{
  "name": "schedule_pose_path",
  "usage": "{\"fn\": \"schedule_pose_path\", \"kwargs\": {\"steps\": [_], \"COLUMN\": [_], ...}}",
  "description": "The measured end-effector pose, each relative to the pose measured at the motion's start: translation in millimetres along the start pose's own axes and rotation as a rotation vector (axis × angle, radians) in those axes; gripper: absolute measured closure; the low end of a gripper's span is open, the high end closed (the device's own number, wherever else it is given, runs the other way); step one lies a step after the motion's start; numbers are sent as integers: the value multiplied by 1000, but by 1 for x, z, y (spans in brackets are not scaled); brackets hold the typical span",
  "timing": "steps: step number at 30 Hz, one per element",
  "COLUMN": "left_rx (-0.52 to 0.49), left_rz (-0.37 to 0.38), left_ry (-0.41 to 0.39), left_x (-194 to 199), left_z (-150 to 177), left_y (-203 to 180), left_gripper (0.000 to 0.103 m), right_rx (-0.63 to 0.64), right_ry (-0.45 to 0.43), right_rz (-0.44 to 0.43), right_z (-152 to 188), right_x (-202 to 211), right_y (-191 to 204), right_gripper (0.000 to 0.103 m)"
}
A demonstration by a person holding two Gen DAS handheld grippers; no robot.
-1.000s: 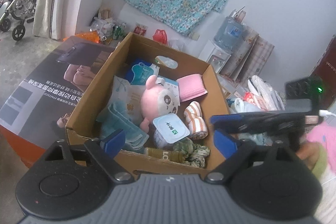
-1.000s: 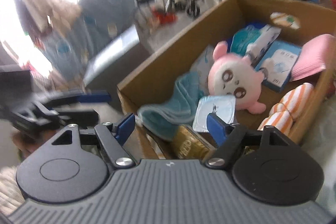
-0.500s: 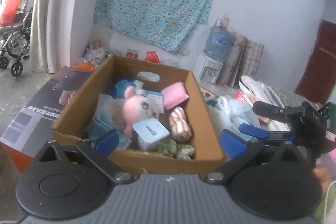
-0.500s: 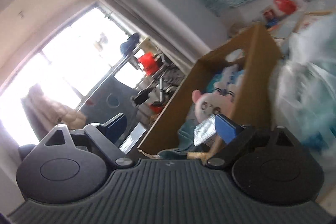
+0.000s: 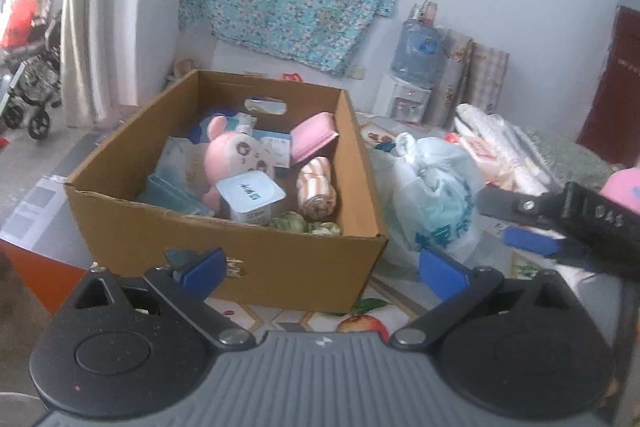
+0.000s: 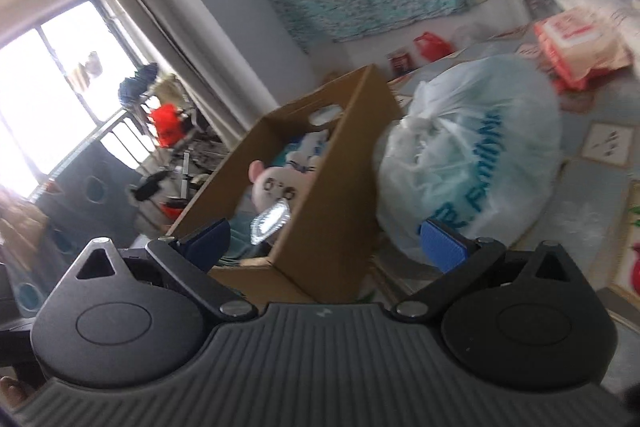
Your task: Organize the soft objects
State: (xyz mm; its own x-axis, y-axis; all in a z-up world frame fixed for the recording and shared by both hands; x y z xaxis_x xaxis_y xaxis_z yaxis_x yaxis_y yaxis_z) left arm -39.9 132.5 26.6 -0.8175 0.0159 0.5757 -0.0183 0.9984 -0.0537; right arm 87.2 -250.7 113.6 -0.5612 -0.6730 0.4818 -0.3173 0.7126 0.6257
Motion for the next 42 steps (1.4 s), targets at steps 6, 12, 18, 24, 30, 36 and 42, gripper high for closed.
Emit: {"fn": "schedule_pose_path", "kwargs": {"steps": [6,12,18,24,30,36,42], "left_rx": [-4,29,-33,-102,-76,-45,-13], "left_rz": [-88,-136,-214,-235,-248,-258,-274], "left_ry": [16,63,50,32,36,107,117], "left_x": [-1,-9,-10,-11,-12,-17,-13], "left_z": [7,12,13,12,11,11,14], "left_y": [6,17,16,9,11,21,27], "left_gripper": [0,0,0,0,0,0,0], "right_rx": [75,115,172,205,246,259,261], "right_ry": [-48,-62,-85,-78,-43,-1,37], "right_rz": [69,102,154,201,234,234,244], "right_z": [2,7,18,31,35,36,36], "right_x": [12,19,20,18,10,-1,-14], "right_y": [12,21,28,27,31,34,36], "right_gripper": [1,1,1,1,1,1,1]}}
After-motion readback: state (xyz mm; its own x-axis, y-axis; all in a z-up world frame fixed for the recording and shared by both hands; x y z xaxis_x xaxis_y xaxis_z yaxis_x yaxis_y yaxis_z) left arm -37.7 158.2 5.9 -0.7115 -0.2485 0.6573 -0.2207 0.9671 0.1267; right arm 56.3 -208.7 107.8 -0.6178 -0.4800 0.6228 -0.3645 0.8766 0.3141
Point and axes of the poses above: each gripper's, at about its wrist camera, not at the fingertips, and x roughly against the way its jaws point, y to its left, z to its underside, the point moved 3 cm from there along -x, roughly the way its jaws point, and after that the axes turned 8 degrees about -x, right-handed, at the moved point
